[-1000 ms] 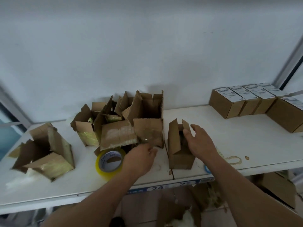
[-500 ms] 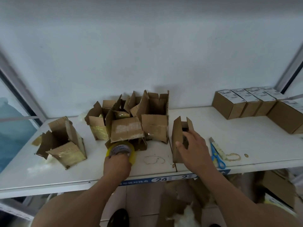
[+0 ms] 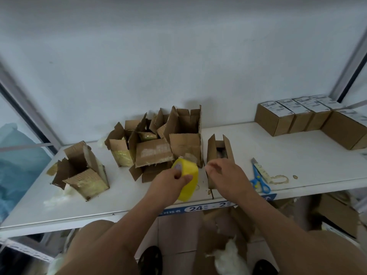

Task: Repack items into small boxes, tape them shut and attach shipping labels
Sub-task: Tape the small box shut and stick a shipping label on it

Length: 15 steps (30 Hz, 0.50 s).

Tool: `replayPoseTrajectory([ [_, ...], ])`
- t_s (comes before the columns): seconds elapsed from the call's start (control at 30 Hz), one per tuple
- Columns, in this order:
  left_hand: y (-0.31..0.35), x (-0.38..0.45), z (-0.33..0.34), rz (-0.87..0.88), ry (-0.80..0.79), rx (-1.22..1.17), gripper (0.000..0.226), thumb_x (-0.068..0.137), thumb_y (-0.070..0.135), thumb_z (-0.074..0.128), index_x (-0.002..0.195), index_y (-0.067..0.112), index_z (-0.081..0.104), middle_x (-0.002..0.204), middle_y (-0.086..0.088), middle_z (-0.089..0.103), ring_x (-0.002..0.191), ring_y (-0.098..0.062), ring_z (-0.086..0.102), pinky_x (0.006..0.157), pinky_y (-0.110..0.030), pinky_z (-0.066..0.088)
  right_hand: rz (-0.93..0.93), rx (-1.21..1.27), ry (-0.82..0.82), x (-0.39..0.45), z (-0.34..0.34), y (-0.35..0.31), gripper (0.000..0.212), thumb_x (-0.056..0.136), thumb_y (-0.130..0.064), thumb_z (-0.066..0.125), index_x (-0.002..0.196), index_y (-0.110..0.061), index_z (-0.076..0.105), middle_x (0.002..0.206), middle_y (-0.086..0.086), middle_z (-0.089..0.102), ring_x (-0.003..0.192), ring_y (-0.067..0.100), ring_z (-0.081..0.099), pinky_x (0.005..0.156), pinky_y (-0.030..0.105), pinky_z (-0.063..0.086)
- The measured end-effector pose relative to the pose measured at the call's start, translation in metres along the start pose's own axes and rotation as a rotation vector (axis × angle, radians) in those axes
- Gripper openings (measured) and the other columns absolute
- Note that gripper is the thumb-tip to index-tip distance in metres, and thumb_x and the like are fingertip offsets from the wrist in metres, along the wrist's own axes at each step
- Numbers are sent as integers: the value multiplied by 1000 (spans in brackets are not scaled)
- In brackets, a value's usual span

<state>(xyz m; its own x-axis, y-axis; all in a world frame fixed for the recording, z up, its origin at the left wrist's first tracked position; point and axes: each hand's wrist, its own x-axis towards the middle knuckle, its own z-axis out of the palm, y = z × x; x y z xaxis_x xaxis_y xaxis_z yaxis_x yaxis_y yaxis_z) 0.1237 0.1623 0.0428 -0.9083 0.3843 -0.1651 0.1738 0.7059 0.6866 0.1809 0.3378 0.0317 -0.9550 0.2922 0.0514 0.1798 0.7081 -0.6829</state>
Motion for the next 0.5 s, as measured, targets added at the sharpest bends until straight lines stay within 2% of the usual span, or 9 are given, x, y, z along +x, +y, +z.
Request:
replayPoseTrajectory([
  [0.07,11,-4,2,0,-7,-159,27,95,48,56,92,22,64,97,-5,68,88,-19,64,81,-37,52,20,48,-60,-3,-5,-1,29,100,-48,40,112,-29,59,102,-11,59,88,2,53,75,22,41],
  [0.13,20,-4,6,0,-29,-311,27,94,46,58,89,22,67,95,-7,71,88,-23,68,83,-39,54,46,137,-113,-6,-9,-1,32,99,-53,38,108,-30,58,98,-12,61,87,1,54,72,20,42],
  [0.23,28,2,13,16,-55,-424,35,90,51,62,91,18,71,92,-8,74,91,-27,70,88,-52,54,122,411,-83,-8,-16,3,27,98,-48,47,106,-27,63,98,-10,65,93,6,60,83,28,51],
  [0.33,37,7,18,44,-110,-517,39,86,56,64,96,19,72,96,-5,75,96,-28,70,93,-54,52,200,709,-68,-7,-24,10,19,96,-40,55,100,-25,67,98,-5,72,97,14,68,96,42,53],
  [0.43,50,11,19,84,-137,-569,49,82,62,64,102,18,71,102,-7,74,100,-28,69,95,-53,52,192,810,-75,-7,-35,12,37,88,-46,59,112,-20,67,106,1,73,104,20,68,99,43,52],
  [0.5,57,15,19,103,-173,-621,55,79,64,64,104,15,71,104,-9,73,102,-29,68,96,-53,52,166,842,-102,-8,-42,12,37,84,-46,61,111,-21,67,106,1,74,104,18,68,98,39,53],
])
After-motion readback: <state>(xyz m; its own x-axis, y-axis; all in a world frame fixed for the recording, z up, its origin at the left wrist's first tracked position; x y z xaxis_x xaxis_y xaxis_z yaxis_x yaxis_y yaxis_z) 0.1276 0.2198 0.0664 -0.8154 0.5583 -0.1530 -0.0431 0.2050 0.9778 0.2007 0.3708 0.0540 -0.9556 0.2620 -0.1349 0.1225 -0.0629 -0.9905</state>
